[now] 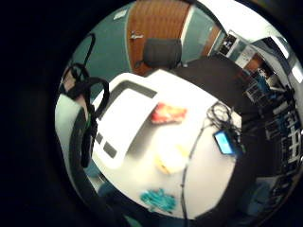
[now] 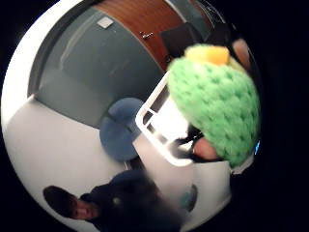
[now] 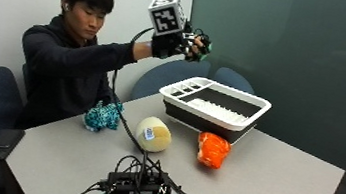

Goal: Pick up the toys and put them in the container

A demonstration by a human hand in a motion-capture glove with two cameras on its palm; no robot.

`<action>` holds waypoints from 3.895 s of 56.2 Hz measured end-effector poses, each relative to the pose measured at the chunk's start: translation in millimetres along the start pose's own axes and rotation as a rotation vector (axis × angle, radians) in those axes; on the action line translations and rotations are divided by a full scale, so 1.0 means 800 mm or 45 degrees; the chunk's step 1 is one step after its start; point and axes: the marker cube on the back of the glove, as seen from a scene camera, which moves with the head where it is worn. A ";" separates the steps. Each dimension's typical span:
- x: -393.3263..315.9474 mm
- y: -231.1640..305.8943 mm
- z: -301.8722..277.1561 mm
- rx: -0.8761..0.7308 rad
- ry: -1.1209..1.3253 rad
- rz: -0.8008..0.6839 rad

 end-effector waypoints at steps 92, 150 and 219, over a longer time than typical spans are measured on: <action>0.082 0.244 0.068 -0.423 0.162 -0.244; 0.113 0.103 0.019 -0.540 0.478 0.099; 0.035 0.010 0.006 -0.177 0.002 0.051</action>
